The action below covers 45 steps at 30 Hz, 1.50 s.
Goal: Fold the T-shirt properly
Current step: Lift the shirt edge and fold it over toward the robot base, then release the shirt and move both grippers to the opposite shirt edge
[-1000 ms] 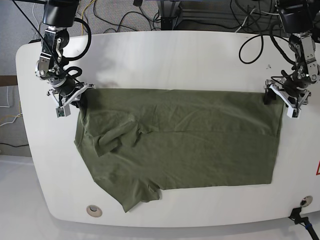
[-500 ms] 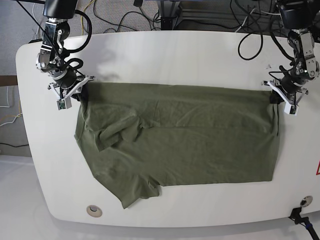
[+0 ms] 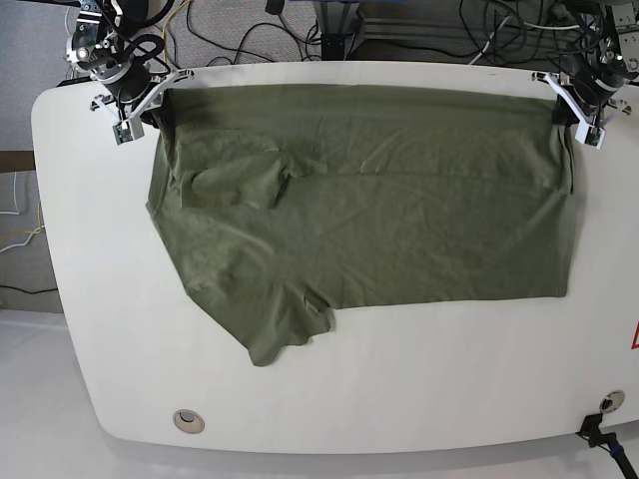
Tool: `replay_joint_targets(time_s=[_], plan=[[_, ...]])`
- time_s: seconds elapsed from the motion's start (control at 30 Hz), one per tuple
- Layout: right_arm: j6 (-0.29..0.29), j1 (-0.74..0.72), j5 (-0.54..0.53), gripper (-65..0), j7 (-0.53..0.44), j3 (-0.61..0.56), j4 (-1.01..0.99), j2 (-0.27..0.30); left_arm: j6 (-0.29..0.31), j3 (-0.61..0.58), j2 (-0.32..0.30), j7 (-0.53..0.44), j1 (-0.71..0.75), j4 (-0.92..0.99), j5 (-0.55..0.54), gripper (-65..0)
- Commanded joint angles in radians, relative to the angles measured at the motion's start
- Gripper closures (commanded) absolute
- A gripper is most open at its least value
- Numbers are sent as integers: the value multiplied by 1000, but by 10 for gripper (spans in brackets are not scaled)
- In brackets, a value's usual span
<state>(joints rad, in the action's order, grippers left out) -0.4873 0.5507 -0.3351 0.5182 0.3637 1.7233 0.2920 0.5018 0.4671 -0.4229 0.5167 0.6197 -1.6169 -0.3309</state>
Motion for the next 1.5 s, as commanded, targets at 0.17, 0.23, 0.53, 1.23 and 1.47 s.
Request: replay_joint_targets(time_s=[0.17, 0.23, 0.53, 1.23, 1.47], plan=[[11, 72, 24, 0, 24, 7, 74, 13, -7, 28, -9, 15, 93, -72, 13, -143], [16, 64, 24, 0, 24, 7, 71, 11, -7, 29, -9, 15, 93, -72, 13, -247], [19, 38, 31, -141, 24, 7, 200, -23, -7, 60, -17, 15, 27, -208, 13, -451], [11, -518, 31, -466, 168, -2, -30, -23, -9, -29, -54, 178, -864, 407, 19, -456], [9, -564, 31, -466, 165, -4, -124, -17, -9, -198, -89, -37, -1065, 883, 19, -456]])
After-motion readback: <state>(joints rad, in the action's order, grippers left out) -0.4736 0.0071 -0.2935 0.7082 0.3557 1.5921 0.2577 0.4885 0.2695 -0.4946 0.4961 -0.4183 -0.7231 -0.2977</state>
